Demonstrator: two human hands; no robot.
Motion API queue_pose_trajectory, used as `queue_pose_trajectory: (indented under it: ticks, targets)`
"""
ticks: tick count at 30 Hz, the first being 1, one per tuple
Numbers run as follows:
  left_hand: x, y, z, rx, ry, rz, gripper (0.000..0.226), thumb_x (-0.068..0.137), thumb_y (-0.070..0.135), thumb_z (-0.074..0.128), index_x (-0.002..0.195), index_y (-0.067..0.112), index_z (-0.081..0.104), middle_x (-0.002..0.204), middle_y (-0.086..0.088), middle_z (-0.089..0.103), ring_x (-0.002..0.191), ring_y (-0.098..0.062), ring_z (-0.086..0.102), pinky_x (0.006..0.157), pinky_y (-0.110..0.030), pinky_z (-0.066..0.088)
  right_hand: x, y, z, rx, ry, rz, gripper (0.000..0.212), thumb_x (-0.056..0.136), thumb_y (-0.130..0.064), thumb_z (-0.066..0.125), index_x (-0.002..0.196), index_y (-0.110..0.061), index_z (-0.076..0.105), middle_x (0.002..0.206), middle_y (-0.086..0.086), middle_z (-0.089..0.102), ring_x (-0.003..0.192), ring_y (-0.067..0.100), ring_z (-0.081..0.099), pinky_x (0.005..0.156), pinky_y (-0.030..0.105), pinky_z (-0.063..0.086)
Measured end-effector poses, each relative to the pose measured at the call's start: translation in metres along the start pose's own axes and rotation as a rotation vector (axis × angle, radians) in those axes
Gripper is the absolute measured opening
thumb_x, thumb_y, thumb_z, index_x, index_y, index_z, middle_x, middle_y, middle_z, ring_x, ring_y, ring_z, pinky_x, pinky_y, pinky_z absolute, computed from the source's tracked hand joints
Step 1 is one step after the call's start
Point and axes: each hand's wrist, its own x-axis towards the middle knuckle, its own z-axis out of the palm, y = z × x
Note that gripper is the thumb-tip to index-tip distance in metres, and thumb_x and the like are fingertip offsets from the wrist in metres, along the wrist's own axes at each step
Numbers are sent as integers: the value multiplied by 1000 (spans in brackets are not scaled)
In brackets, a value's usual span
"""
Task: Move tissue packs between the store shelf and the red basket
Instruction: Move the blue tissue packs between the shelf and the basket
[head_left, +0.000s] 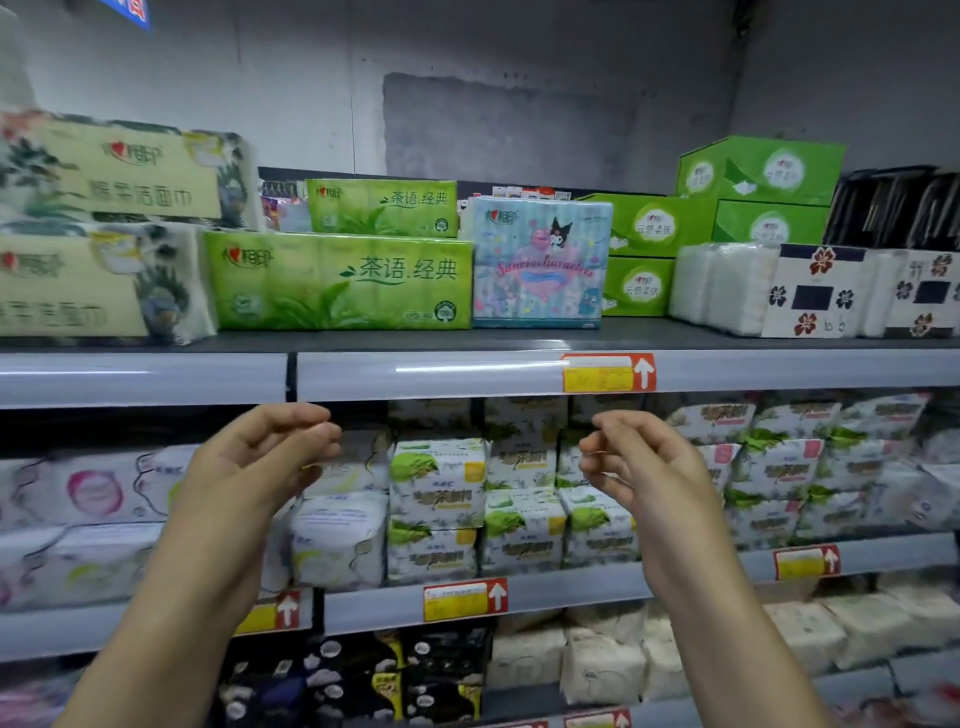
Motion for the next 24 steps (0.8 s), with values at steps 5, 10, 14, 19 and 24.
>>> queue_pose_trajectory:
  ticks: [5,10,14,19,24]
  targets:
    - [2,-1,-31,-4,-9,-41,14,85,6,61,81,18,66,68,6,70,69,-5,66,81,-30,47,-19,9,16,-12,31,26,12,94,-14,54,89,-12,64,72,2,66,68,15,62,69,27,54]
    - [1,-12,-53,-2,-12,-88,14,86,6,60,82,17,66,69,7,71,73,-8,65,78,-28,48,-37,23,24,-34,48,60,11,93,-16,56,90,-12,65,76,5,67,71,17,63,66,24,56]
    - [-9,-18,-64,-16,-5,-127,12,87,6,60,87,16,66,75,5,70,74,-9,65,81,-27,49,-49,30,28,-49,39,107,11,93,-16,56,89,-14,66,77,5,66,72,18,63,64,22,56]
    - [-22,-31,-72,-9,21,-181,10,87,8,60,89,17,65,81,2,69,78,-7,65,82,-26,47,-55,43,27,-62,42,149,12,93,-17,56,91,-12,66,78,5,67,71,16,65,66,22,57]
    - [-34,-61,-75,16,31,-293,13,88,8,58,86,17,66,78,5,71,77,-6,67,81,-25,47,-62,73,15,-45,76,254,13,94,-17,55,90,-12,66,72,0,69,69,16,65,64,24,56]
